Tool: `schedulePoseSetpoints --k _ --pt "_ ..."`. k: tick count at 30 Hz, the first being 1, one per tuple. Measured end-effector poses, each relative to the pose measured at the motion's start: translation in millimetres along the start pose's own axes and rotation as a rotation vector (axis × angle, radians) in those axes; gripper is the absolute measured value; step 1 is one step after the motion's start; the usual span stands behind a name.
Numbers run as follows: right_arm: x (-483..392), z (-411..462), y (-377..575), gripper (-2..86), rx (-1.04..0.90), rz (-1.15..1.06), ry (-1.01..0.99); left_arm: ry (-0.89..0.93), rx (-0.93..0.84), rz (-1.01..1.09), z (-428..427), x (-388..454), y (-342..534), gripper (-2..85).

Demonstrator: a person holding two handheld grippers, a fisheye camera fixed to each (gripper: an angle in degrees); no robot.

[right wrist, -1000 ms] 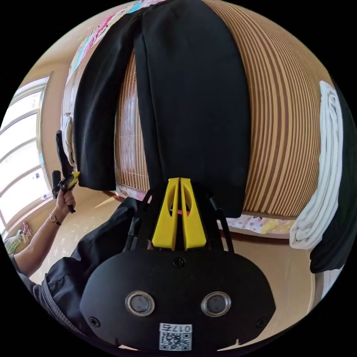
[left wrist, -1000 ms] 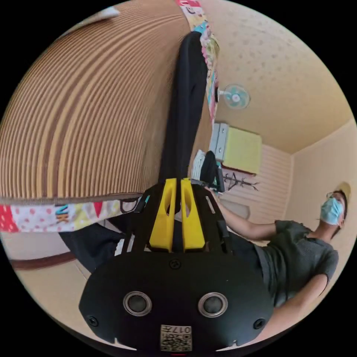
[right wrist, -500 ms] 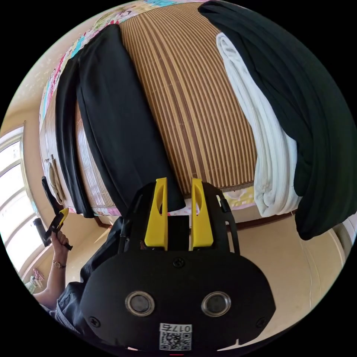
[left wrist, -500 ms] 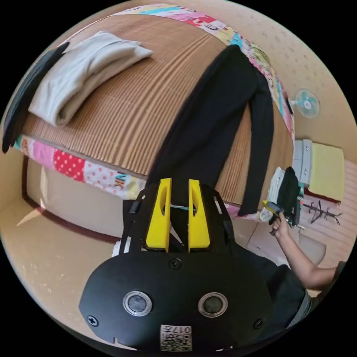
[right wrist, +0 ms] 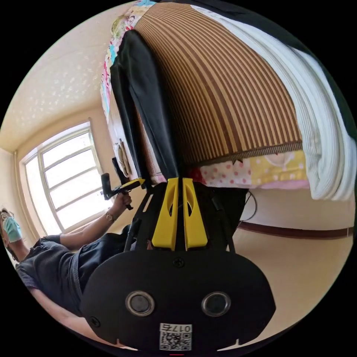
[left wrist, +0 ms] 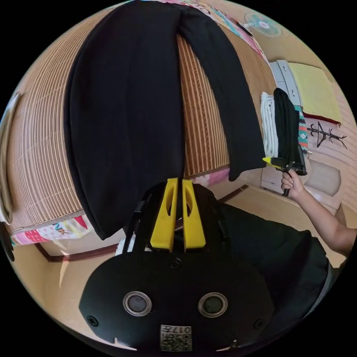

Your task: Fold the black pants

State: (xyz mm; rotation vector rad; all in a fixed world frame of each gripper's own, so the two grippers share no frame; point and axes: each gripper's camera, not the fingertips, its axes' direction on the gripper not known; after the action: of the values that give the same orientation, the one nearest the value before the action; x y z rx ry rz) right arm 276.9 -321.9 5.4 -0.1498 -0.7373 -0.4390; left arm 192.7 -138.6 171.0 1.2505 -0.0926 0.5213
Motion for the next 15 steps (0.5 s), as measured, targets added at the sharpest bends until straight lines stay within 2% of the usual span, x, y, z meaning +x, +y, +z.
schedulePoseSetpoints --k 3,7,10,15 --pt "-1 -22 34 2.4 0.021 0.091 0.186 -0.031 -0.118 -0.112 12 -6 25 1.7" --pt "-88 -38 62 2.2 0.047 -0.119 0.359 0.064 0.019 -0.212 -26 -11 56 4.3" --pt "-172 -14 76 2.3 -0.037 -0.407 0.471 0.189 0.072 -0.133 -61 15 53 7.7" --pt "-248 39 82 2.4 -0.214 -0.715 0.376 0.343 0.067 0.069 -90 94 10 13.8"
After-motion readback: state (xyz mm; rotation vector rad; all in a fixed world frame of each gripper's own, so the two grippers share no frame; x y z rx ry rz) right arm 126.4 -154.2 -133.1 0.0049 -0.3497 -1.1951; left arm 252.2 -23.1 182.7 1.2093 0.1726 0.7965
